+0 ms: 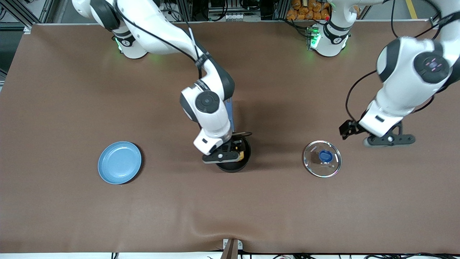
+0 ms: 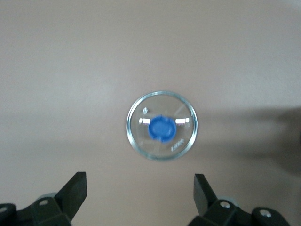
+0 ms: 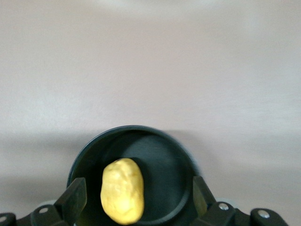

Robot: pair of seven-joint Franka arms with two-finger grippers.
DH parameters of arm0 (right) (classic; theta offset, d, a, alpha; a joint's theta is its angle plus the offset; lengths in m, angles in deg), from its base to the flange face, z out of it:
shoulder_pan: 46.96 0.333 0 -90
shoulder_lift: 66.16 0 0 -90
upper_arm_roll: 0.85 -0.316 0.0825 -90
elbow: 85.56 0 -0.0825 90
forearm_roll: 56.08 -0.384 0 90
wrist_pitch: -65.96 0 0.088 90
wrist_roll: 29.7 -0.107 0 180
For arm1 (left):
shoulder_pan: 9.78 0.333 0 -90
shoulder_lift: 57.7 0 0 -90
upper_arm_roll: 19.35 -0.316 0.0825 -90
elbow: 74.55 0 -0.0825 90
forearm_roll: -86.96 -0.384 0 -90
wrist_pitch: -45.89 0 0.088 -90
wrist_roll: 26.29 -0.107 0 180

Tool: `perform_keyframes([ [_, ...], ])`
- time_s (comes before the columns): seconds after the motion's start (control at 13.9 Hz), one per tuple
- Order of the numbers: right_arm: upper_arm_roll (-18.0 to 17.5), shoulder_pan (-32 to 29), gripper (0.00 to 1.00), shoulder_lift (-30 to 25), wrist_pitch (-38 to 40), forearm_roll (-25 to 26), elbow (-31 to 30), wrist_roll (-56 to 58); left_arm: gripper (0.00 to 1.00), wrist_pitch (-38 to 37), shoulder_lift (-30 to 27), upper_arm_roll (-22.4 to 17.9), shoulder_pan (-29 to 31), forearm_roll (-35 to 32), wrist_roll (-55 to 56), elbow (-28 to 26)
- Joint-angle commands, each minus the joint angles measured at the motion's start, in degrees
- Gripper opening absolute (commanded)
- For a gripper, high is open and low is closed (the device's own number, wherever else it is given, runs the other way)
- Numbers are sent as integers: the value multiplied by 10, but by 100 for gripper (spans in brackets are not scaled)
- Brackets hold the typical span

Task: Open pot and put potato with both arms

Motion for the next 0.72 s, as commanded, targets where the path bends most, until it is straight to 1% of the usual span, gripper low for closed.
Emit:
perform_keyframes([
  [0.0,37,-4,100,-83,82,9,-28,3,100,-115,6,5,1,18,-9,93],
  [0.07,50,-10,100,-103,103,10,-36,3,100,-145,6,8,2,25,-9,118],
  [0.22,86,-16,100,-134,108,13,-63,17,100,-191,6,10,3,32,-8,163],
  [0.29,97,-24,100,-152,108,13,-81,49,100,-210,6,10,5,32,-8,177],
  [0.43,100,-65,100,-178,114,9,-96,142,100,-228,4,11,8,32,-19,192],
  [0.5,100,-85,100,-186,138,4,-96,174,100,-236,4,8,8,32,-30,199],
  [0.65,99,-118,100,-208,183,0,-97,196,100,-258,-7,3,9,34,-59,210],
])
